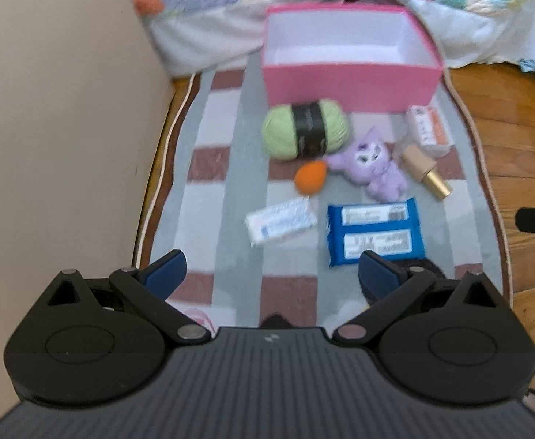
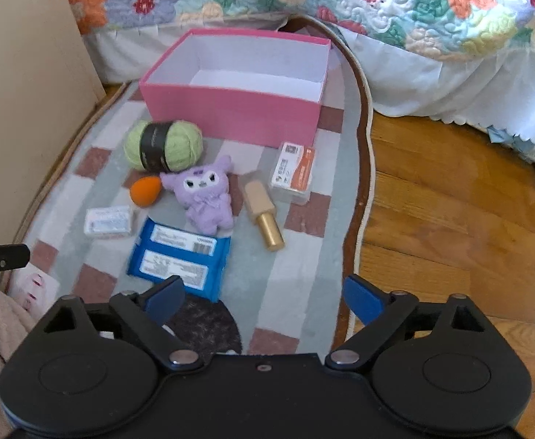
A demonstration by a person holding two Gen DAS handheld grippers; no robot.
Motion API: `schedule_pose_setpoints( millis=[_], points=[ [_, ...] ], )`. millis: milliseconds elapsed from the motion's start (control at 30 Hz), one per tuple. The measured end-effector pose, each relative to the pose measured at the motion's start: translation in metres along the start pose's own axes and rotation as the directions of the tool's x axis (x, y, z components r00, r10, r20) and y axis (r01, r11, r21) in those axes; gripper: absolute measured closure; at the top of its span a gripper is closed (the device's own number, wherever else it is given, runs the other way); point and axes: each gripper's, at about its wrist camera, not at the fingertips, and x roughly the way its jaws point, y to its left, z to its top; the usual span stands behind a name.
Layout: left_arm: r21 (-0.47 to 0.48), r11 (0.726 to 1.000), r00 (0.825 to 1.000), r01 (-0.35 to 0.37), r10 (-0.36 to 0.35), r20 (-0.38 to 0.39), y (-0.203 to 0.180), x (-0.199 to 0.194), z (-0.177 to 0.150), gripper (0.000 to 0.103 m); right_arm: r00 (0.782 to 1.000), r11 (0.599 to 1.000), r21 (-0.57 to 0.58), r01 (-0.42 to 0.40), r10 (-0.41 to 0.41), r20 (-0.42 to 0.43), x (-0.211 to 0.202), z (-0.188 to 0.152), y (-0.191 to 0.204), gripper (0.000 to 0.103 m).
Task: Organize objects
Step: 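Move the right tool down and grasp the blue wet-wipe pack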
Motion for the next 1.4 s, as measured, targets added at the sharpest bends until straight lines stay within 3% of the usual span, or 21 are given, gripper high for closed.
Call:
schedule_pose_setpoints(
  millis=[133,233,267,400,467,600,733,867,933,1000,1033,1133,1300,1400],
  points=[
    [0.101,0.995,0.999,-0.014,0.010,0.043,-0.009,0.002,0.015,0.000,0.988,0.987,0.043,-0.154,0.153,0.024,-0.005,0.008,-0.017,0.015],
    [0.134,0.990,0.997,-0.043,0.035,0.066,-0.018,0.019,0.026,0.000,0.974,0.976,0.035,-0.213,0.209,0.084,0.001,0.009,-0.016,0.014],
    [0.128,0.991,0.998,-0.028,0.021,0.061,-0.019,0.026,0.030,0.000,0.973,0.977,0.020,-0.212,0.210,0.094,0.005,0.010,-0.015,0.014],
    [0.049,0.989,0.991,0.136,-0.136,0.002,-0.021,0.065,0.042,0.002,0.993,0.998,-0.026,-0.051,0.053,0.105,0.033,0.018,-0.007,0.014],
    [0.022,0.984,0.984,0.176,-0.175,-0.011,-0.024,0.083,0.044,0.003,0.992,0.998,-0.057,-0.025,0.031,0.120,0.043,0.022,-0.004,0.014],
    [-0.018,0.973,0.973,0.229,-0.229,-0.019,-0.032,0.118,0.041,0.007,0.993,0.996,-0.076,-0.049,0.056,0.100,0.067,0.023,-0.003,0.014],
    [-0.033,0.967,0.966,0.252,-0.254,-0.045,-0.037,0.147,0.032,0.010,0.992,0.992,-0.017,-0.122,0.123,0.041,0.094,0.017,-0.005,0.014],
    [-0.064,0.960,0.958,0.273,-0.278,-0.067,-0.032,0.167,0.019,0.012,0.982,0.983,-0.016,-0.181,0.182,0.056,0.110,0.004,0.004,0.014],
    [-0.094,0.945,0.943,0.314,-0.322,-0.081,-0.028,0.174,0.014,0.015,0.979,0.980,-0.032,-0.195,0.197,0.057,0.117,-0.004,0.011,0.014],
    [-0.147,0.914,0.914,0.377,-0.393,-0.099,-0.022,0.180,0.009,0.016,0.980,0.980,-0.039,-0.194,0.195,0.042,0.126,-0.013,0.016,0.014],
    [-0.155,0.910,0.911,0.384,-0.401,-0.099,-0.021,0.181,0.008,0.016,0.981,0.981,-0.037,-0.189,0.190,0.026,0.131,-0.016,0.018,0.014],
    [-0.125,0.921,0.921,0.369,-0.381,-0.088,-0.022,0.181,0.004,0.016,0.980,0.979,-0.035,-0.199,0.199,-0.012,0.139,-0.027,0.019,0.015],
    [-0.113,0.946,0.939,0.303,-0.317,-0.132,-0.027,0.195,0.001,0.019,0.972,0.972,-0.013,-0.234,0.234,0.012,0.142,-0.032,0.019,0.015],
    [-0.077,0.960,0.950,0.270,-0.279,-0.138,-0.034,0.199,-0.001,0.019,0.978,0.977,0.028,-0.209,0.209,-0.002,0.154,-0.033,0.019,0.015]
  ],
)
